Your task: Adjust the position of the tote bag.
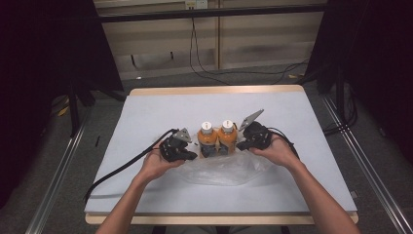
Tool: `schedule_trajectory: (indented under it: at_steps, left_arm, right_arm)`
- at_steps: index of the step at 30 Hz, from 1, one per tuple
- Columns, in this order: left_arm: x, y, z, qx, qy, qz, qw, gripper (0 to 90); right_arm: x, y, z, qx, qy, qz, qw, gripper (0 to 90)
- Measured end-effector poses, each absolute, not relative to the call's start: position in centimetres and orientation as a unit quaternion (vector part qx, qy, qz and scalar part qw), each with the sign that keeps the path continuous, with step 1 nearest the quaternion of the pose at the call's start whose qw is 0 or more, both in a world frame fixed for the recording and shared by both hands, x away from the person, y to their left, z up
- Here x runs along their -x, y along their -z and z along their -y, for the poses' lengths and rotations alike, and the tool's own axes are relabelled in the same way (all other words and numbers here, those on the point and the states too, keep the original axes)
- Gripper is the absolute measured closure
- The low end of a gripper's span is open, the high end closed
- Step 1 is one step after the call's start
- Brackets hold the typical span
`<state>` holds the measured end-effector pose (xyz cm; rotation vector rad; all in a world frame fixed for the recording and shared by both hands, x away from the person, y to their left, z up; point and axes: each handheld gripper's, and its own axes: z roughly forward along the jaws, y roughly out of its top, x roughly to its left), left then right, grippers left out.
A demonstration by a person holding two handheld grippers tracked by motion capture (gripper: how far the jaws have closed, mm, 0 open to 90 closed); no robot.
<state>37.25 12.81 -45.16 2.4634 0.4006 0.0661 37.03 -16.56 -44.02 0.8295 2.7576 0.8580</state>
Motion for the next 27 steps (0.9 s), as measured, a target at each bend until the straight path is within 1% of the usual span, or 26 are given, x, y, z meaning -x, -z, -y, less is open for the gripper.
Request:
schedule_trajectory:
  at_steps: [5, 9, 11, 14, 21, 27]
  left_arm:
    - [-37.1, 46.1, -12.4, -0.941, -0.027, -0.150, 0.303, 90.0]
    - [-37.2, 46.4, -12.4, -0.943, -0.032, -0.153, 0.294, 89.4]
    - [-37.4, 46.5, -12.3, -0.941, -0.029, -0.157, 0.297, 88.4]
    - [-37.3, 46.6, -12.4, -0.941, -0.031, -0.157, 0.298, 88.6]
    - [-37.5, 46.4, -12.6, -0.948, -0.041, -0.145, 0.279, 90.0]
    - [-37.6, 46.0, -13.1, -0.958, -0.057, -0.136, 0.247, 90.0]
  right_arm:
    - [-37.0, 44.5, 16.2, -0.263, -0.276, -0.922, 0.066, 90.0]
    - [-37.2, 45.4, 16.3, -0.270, -0.263, -0.923, 0.074, 90.0]
    - [-37.4, 45.7, 16.2, -0.284, -0.265, -0.918, 0.086, 90.0]
    - [-37.6, 46.1, 16.0, -0.281, -0.272, -0.916, 0.085, 90.0]
    - [-37.2, 46.3, 17.6, -0.275, -0.241, -0.926, 0.091, 90.0]
    - [-35.8, 45.9, 18.5, -0.226, -0.181, -0.948, 0.134, 90.0]
